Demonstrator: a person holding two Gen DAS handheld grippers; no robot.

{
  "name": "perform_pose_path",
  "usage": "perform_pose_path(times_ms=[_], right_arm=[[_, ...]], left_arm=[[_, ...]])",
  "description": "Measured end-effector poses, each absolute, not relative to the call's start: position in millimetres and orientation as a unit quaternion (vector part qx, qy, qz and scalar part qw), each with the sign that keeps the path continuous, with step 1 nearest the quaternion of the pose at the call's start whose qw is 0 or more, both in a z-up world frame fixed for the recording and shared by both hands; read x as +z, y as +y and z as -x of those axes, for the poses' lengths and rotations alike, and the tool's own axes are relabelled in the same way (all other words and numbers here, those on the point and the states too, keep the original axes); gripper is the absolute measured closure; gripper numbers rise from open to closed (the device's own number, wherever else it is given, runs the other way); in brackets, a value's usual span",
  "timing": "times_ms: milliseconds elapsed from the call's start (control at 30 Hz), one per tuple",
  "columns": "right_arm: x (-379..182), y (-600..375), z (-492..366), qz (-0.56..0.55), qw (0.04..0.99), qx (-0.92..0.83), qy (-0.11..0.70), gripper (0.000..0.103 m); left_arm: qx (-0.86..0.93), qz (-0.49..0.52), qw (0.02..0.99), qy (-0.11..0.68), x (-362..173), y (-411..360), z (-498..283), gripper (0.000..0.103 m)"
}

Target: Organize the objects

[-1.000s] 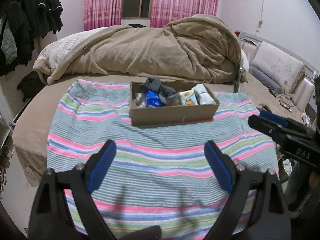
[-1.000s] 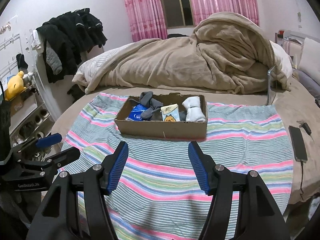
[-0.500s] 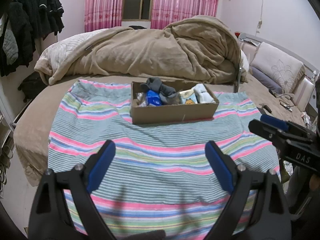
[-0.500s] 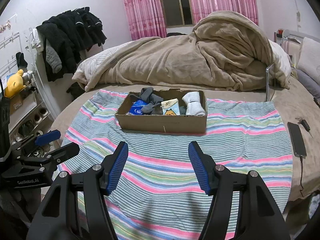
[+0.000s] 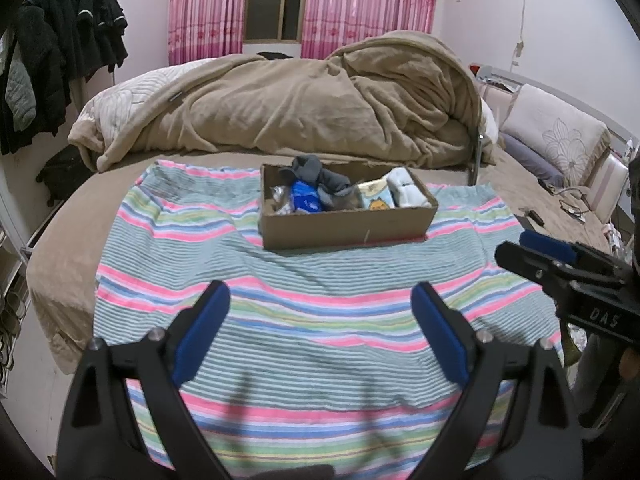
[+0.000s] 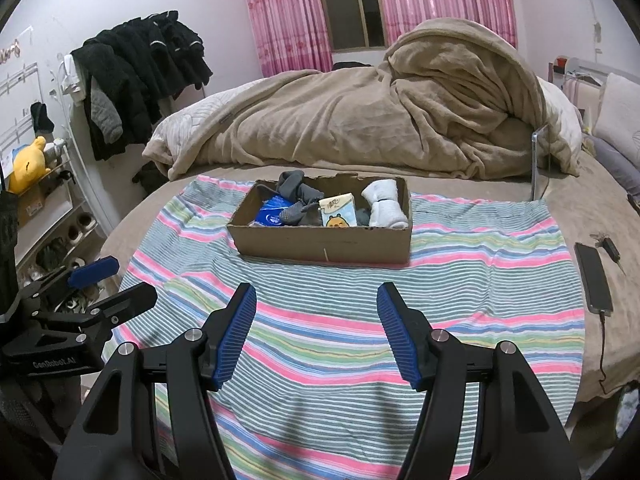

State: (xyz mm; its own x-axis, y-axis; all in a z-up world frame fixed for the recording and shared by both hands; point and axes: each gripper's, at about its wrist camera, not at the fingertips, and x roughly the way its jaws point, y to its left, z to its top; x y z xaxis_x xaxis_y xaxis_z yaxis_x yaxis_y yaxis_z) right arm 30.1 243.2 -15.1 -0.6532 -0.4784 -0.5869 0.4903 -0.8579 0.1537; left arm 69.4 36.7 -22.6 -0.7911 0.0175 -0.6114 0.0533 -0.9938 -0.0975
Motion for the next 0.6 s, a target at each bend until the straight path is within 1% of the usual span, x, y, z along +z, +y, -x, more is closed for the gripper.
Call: perform_pose_path(times_ms=[600], right_arm=[[-23,238,-19,-0.332,0.262,-0.906,0.012,0.037]], left_arm=[[-0.943,-0.327,0.003,0.063,-29,32,-61,0.009]])
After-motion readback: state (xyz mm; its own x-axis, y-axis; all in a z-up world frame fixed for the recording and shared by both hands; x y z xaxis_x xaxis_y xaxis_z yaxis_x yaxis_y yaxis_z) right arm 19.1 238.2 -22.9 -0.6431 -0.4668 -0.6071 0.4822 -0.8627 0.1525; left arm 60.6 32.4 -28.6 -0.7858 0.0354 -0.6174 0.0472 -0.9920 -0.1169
